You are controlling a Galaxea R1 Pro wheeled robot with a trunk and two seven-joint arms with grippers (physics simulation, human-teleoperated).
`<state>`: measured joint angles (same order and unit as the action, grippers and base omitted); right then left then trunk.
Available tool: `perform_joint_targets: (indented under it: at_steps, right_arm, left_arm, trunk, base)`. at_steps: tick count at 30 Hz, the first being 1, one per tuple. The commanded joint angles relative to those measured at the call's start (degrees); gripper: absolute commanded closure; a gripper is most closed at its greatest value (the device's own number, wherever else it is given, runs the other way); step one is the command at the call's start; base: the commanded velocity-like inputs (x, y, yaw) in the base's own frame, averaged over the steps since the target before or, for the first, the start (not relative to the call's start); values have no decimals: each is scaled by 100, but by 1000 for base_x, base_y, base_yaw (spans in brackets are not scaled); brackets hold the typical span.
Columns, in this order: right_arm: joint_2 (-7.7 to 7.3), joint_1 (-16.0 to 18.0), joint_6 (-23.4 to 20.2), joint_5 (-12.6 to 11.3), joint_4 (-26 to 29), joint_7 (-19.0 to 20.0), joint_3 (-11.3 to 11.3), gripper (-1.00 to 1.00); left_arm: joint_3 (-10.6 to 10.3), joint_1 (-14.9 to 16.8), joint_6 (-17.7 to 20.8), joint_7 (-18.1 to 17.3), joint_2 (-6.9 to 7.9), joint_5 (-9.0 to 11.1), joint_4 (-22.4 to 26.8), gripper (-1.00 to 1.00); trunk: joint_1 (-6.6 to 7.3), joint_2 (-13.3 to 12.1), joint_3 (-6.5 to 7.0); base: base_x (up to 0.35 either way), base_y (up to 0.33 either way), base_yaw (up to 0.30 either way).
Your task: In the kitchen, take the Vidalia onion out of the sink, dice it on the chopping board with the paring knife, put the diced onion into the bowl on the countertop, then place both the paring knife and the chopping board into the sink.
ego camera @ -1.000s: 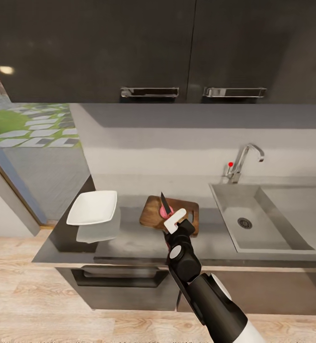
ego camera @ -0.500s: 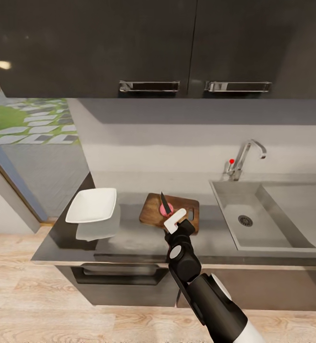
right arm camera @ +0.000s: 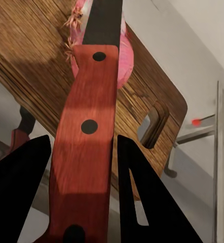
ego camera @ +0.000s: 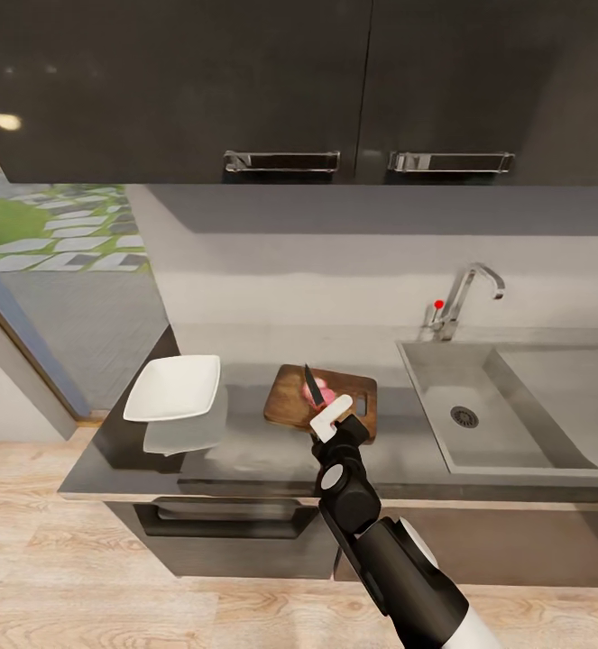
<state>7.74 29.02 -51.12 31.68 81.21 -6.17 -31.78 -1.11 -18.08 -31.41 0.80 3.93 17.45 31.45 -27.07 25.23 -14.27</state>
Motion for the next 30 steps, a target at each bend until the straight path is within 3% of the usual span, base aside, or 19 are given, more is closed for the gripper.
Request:
perform_joint_targets:
  at_steps: [1, 30]
  right_arm:
    - [-1, 7, -29, -40, 0, -51, -13, 100]
    - [8, 7, 12, -22, 116, -54, 0, 100]
  left_arm:
    - [-12, -3, -6, 8, 2, 21, 10, -100]
    - [-12, -3, -9, 8, 2, 15, 18, -100]
  trunk:
    - [-3, 10, -9]
    - [-3, 10, -9]
  base:
    - [0, 0, 0]
    - [0, -16, 0]
